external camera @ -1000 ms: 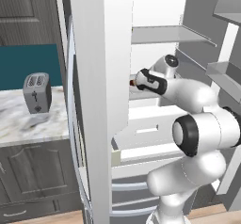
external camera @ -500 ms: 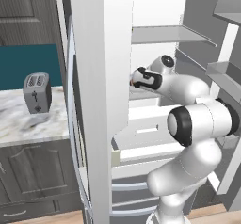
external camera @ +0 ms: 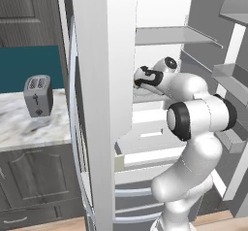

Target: Transport the chicken drumstick from the fridge to the microwave and turn on the microwave.

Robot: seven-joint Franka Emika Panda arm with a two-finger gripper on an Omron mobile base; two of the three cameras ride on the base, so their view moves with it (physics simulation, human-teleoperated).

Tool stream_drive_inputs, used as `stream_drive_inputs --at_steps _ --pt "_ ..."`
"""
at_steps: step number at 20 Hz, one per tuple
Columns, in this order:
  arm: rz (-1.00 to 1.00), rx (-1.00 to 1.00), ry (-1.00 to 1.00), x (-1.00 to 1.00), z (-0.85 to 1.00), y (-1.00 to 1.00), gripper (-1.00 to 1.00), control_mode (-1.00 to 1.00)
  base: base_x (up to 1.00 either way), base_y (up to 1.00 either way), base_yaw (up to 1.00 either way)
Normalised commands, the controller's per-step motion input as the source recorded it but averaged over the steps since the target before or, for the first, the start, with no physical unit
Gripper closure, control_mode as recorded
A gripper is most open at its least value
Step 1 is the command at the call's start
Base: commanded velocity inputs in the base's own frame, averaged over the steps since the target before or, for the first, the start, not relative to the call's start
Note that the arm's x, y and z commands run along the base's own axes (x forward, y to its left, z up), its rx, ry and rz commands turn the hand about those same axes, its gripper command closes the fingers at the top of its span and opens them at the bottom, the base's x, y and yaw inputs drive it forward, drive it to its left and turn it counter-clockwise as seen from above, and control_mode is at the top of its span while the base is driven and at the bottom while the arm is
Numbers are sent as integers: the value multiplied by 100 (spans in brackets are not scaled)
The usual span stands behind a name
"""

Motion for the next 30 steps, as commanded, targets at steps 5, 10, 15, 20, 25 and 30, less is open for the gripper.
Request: stream_drive_inputs --at_steps 5,10,15,20,25,30 --pt "3 0 4 29 -16 0 -100 -100 0 0 0" --pt "3 0 4 29 -13 0 -100 -100 0 0 0" --pt "2 -2 0 27 -8 0 -100 -100 0 0 0" --pt "2 -3 0 28 -9 0 -100 -100 0 0 0" --pt "0 -3 0 30 -11 3 -100 -100 0 0 0" --pt "0 -3 1 27 -13 3 -100 -100 0 0 0"
